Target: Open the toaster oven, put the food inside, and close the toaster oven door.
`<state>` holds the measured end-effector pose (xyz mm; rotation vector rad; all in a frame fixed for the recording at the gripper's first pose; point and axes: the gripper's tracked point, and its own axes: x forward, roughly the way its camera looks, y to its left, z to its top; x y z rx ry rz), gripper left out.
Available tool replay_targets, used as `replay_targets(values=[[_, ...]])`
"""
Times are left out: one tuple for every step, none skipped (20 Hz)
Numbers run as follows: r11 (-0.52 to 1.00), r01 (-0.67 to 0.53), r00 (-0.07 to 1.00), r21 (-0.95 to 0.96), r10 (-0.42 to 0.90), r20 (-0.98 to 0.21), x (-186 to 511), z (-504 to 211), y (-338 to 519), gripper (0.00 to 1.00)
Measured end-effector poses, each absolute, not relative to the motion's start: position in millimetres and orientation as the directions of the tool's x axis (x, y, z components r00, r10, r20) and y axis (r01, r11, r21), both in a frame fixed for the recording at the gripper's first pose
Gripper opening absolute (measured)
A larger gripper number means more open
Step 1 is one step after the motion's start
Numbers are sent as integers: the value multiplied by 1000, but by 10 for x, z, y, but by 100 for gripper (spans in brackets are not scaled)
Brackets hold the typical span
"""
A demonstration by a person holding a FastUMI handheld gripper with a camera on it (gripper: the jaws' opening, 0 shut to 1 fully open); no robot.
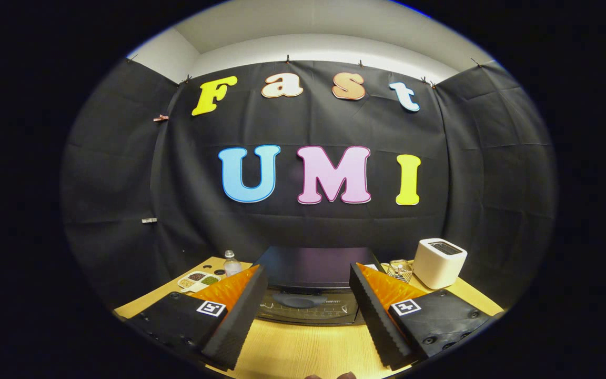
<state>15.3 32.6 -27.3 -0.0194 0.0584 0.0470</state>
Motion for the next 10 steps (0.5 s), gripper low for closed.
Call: replay_targets(values=[[998, -55, 997, -21, 53, -63, 167, -298, 355, 98], [998, -62, 996, -23, 61, -67, 181, -323, 387, 98], [997, -69, 995, -25, 67, -71, 193, -337, 413, 98], [997, -76, 995, -29, 74, -70, 196, -342, 431, 98], [996, -80, 995, -36, 78, -65, 196, -347, 446, 98], [996, -81, 995, -42, 78, -62, 205, -358, 448, 98], [996, -82, 995, -44, 79, -66, 224, -382, 452, 98], [996, -82, 994, -42, 79, -72, 236, -409, 467, 98], [996, -81, 994, -41, 78, -77, 250, -429, 471, 98], [996, -77, 994, -41, 74, -82, 269, -458, 463, 98]])
